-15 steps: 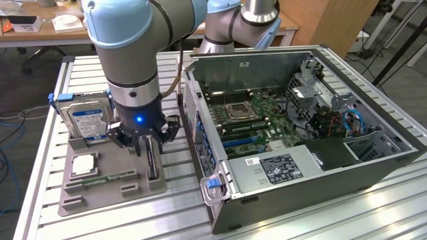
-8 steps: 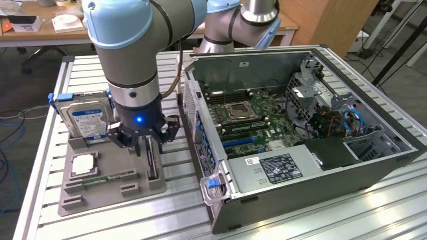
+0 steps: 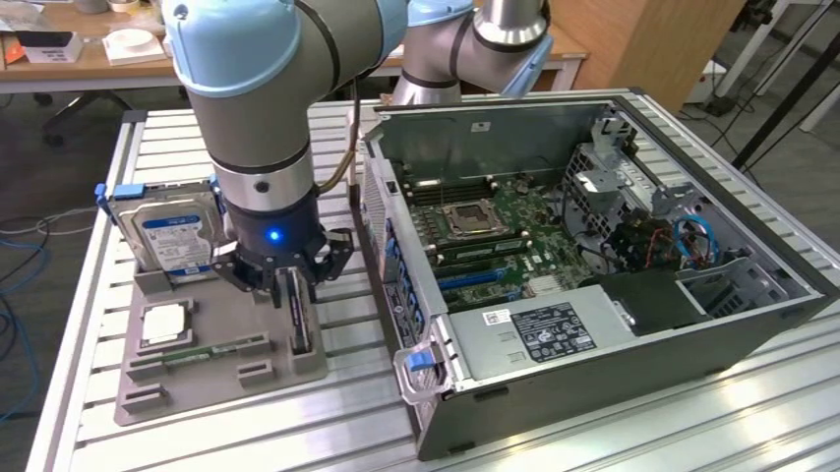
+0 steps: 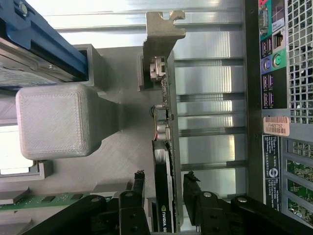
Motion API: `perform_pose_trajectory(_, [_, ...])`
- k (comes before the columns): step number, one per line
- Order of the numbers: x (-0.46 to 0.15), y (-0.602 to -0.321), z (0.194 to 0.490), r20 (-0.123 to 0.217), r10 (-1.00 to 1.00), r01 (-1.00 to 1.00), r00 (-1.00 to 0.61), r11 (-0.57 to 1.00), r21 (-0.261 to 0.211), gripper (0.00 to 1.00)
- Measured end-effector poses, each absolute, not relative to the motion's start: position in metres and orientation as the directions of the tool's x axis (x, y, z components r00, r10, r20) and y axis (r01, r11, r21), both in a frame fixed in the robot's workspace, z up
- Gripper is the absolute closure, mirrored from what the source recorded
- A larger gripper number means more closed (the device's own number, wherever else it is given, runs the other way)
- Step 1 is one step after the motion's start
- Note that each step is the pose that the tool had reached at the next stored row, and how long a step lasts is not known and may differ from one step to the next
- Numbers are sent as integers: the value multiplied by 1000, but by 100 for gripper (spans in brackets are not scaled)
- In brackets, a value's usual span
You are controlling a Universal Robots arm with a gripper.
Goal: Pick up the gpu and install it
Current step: 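Pick up the gpu and move the gpu toward the slot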
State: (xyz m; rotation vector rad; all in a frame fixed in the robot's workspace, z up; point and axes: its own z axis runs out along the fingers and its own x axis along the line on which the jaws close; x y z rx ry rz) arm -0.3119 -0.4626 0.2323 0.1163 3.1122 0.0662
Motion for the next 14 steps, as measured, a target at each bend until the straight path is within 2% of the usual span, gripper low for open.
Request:
perform_pose_trajectory(10, [-312,-460,232,-25,75,74,-997,996,43,55])
perform_pose_trajectory(12, [-312,-460,232,-25,75,74,-997,996,43,56])
perform_pose_trajectory(13, [-312,-460,232,-25,75,74,-997,996,43,64])
perform_pose_trajectory(14, [-312,-460,232,-25,75,74,-997,996,43,64])
